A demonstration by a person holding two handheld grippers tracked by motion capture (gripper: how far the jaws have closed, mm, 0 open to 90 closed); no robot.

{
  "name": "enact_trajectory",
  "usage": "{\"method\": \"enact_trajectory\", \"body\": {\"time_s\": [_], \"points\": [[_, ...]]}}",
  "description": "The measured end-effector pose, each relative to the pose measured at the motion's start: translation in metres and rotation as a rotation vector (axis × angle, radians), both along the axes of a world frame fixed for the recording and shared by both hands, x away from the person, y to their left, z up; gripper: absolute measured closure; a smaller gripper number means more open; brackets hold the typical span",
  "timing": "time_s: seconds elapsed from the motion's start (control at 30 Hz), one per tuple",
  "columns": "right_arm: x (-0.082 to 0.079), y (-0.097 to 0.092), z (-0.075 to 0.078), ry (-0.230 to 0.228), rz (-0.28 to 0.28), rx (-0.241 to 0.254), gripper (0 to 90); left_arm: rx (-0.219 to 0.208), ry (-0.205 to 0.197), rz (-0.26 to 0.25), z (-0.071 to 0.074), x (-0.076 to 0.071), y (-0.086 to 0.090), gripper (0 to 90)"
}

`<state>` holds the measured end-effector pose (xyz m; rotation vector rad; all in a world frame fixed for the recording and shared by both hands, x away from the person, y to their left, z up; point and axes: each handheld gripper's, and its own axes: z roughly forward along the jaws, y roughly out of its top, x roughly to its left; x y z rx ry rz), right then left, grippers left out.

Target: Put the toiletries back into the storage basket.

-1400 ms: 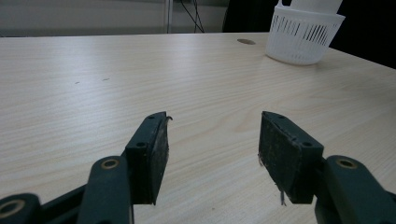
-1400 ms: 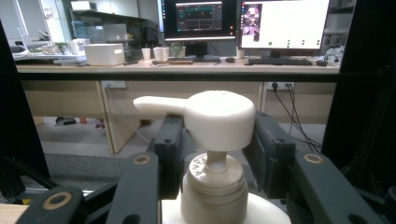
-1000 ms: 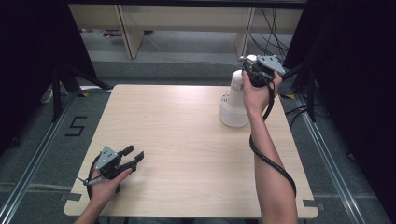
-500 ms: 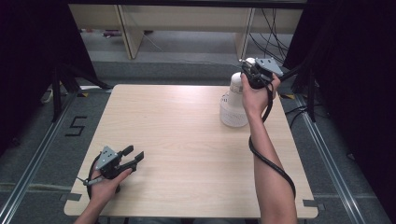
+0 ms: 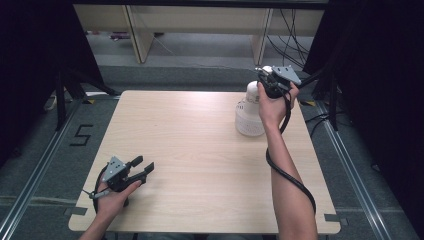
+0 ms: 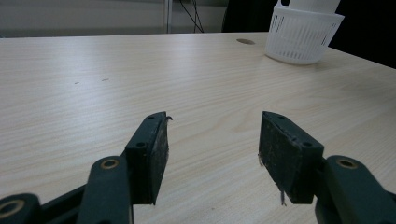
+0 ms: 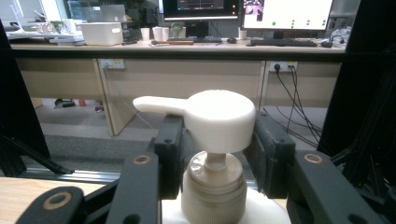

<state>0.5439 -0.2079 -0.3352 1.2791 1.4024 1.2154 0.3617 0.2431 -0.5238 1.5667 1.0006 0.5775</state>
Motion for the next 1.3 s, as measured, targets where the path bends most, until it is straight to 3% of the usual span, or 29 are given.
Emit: {"method": "enact_trajectory", "body": {"time_s": [1.3], "points": [[0.006,0.000,-0.023,0.060,0.001,-0.007,59.9,0.000,0.005,0.003,0.000,0.000,0.000,41.9]]}}
